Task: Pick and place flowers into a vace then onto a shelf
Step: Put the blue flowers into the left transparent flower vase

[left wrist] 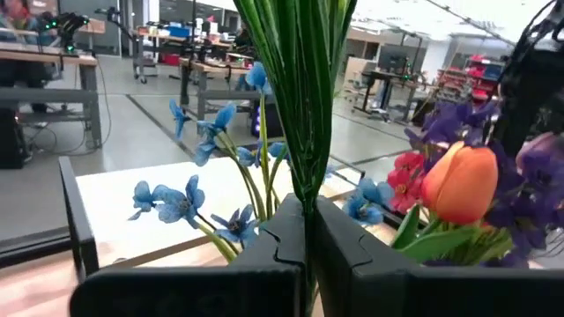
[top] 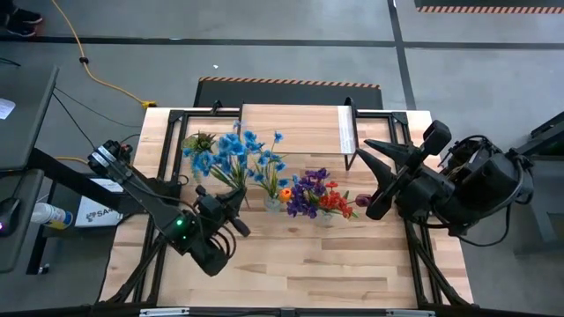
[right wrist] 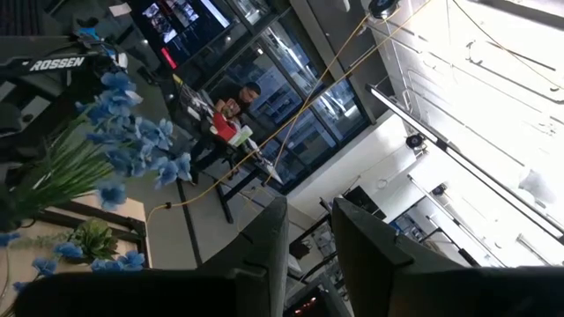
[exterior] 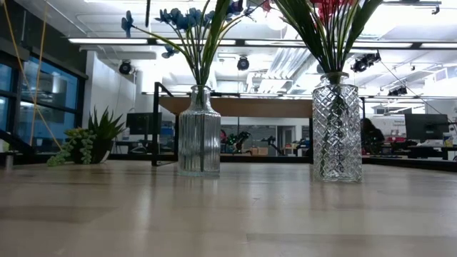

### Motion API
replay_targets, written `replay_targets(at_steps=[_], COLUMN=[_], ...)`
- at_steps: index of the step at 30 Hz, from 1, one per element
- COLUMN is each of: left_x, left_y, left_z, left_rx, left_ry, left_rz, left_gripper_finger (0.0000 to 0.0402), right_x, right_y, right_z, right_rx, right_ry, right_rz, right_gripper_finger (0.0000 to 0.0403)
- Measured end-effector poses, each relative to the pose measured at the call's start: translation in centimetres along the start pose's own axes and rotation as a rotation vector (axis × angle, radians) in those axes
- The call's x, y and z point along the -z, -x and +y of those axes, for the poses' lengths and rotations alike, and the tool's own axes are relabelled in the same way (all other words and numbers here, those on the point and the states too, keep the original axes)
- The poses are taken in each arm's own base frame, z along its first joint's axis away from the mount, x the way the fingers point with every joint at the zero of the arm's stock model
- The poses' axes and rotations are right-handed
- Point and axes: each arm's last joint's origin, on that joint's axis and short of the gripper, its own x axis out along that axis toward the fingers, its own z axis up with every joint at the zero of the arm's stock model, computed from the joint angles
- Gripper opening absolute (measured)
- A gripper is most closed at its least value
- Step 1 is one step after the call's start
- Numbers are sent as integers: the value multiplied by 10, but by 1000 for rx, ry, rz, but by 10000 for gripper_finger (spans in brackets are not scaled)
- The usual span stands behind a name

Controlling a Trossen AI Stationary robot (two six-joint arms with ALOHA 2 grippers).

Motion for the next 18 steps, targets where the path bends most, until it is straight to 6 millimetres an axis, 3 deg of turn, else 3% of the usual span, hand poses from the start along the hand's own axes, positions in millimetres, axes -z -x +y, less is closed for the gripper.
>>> replay_targets(at_steps=[10,18], left_x=[22,37], left_y=[-19,-20], left_z=[-16,-24], left_rx=[-61,-61], left_ry=[42,27], left_rz=[-17,-15], left_gripper_finger=[40,40], right_x=[1,1], right_y=[0,0], right_z=[2,3], right_rx=[-6,-10], right_ry=[23,21], right_rz=[1,2], right_gripper_finger=[83,83])
